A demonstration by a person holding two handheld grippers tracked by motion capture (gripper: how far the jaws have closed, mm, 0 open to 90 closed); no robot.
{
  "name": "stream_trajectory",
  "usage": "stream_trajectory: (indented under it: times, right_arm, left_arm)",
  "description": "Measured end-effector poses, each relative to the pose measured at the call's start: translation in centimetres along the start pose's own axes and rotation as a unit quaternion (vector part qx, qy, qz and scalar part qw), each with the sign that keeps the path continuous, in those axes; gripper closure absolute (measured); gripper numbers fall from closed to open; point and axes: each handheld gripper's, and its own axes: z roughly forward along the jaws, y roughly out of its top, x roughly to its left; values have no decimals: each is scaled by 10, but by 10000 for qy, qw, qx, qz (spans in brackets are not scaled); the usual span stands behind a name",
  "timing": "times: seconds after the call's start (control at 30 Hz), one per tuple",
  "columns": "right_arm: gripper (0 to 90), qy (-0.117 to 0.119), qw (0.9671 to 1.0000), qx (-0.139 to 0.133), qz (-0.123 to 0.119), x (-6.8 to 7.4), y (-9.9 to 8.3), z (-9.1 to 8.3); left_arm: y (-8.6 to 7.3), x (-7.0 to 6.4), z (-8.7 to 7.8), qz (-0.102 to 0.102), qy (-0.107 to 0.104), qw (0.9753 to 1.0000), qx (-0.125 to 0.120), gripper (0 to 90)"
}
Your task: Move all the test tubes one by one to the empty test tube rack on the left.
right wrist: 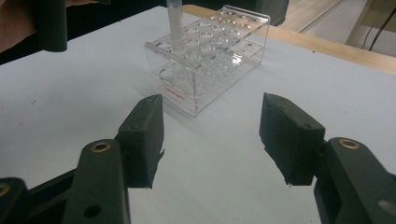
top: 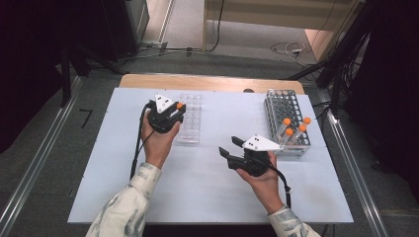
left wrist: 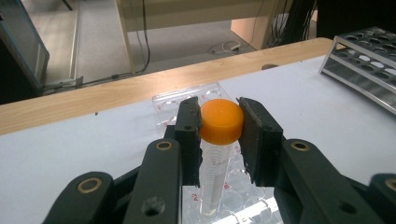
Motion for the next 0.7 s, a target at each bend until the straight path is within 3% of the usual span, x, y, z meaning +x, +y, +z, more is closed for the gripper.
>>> stream_trajectory:
  times: [0.4,0.63,0.7]
  right_arm:
    - [386,-10,10000,19,0,0,-1,0]
    - [386,-4,10000,26,3,0,-1,1]
    - [386,-7,10000,16,-3,0,-1,0]
  left_arm:
    - [-14,0,8,-44,20,9998,217,702]
    - [-15,0,8,-95,11,9998,184,695]
    - [-14,0,7,-182,-50,9997,139,658]
